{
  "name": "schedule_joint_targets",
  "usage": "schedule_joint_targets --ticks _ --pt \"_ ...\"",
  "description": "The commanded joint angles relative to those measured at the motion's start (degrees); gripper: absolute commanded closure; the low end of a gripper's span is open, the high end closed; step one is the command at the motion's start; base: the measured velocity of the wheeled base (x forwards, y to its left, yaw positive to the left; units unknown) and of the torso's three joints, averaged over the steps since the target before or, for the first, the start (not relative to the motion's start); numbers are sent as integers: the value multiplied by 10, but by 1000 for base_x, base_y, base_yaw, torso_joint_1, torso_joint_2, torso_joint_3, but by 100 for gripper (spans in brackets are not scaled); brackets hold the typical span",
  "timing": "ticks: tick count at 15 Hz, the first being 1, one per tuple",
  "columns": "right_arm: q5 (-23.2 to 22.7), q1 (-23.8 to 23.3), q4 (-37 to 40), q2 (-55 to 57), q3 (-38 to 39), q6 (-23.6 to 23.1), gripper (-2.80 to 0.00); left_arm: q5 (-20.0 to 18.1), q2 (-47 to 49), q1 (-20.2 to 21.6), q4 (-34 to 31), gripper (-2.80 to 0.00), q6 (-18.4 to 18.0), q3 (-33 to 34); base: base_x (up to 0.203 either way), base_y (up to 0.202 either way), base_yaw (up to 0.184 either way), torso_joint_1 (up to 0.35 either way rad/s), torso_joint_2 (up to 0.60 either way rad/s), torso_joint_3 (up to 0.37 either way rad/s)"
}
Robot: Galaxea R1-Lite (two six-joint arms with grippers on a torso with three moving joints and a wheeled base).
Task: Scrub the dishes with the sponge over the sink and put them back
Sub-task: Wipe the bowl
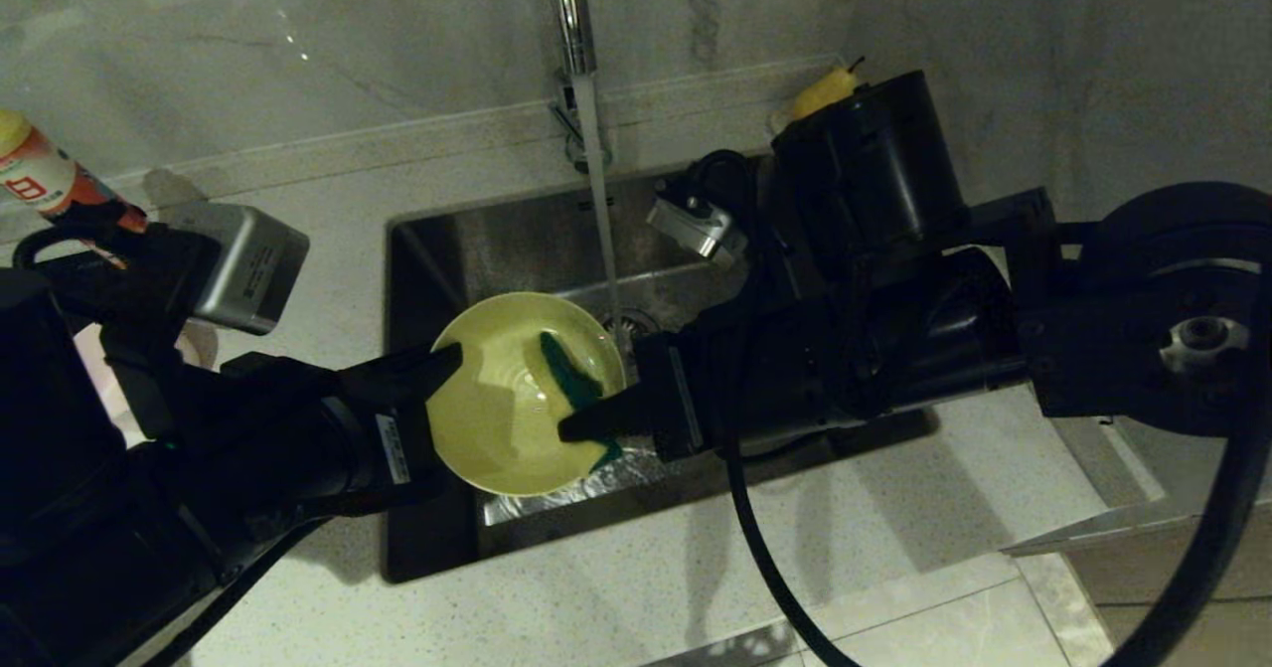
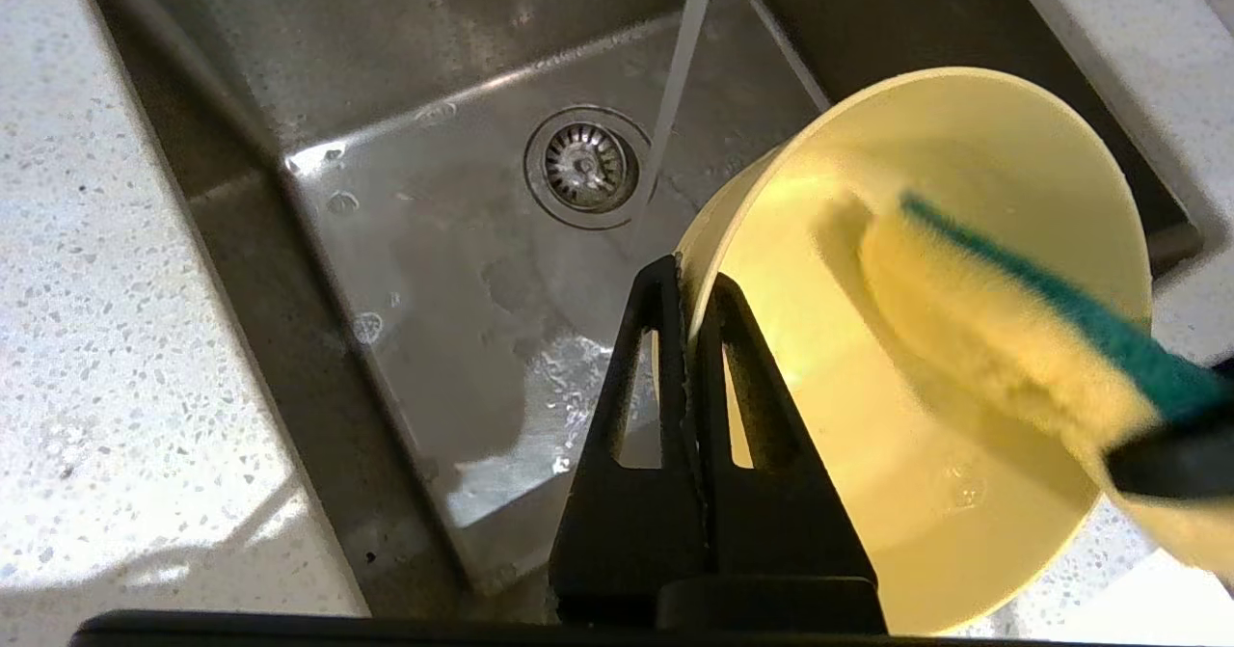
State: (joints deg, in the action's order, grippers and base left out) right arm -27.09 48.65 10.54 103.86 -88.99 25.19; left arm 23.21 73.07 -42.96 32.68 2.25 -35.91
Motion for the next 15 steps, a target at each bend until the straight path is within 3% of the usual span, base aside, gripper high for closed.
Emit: schedule_joint_targets --ticks 1,6,9,15 --pt "-1 15 -2 6 -9 1 0 2 4 1 3 0 1 -1 0 0 0 0 0 0" --pt "-2 25 6 15 -41 3 0 -1 23 1 19 0 -2 -4 0 0 0 0 0 0" --pt "-3 34 10 20 -41 5 0 2 36 1 53 0 -6 -6 0 0 0 0 0 0" --pt "-2 43 9 27 -18 4 0 3 32 1 53 0 -7 -14 0 0 0 0 0 0"
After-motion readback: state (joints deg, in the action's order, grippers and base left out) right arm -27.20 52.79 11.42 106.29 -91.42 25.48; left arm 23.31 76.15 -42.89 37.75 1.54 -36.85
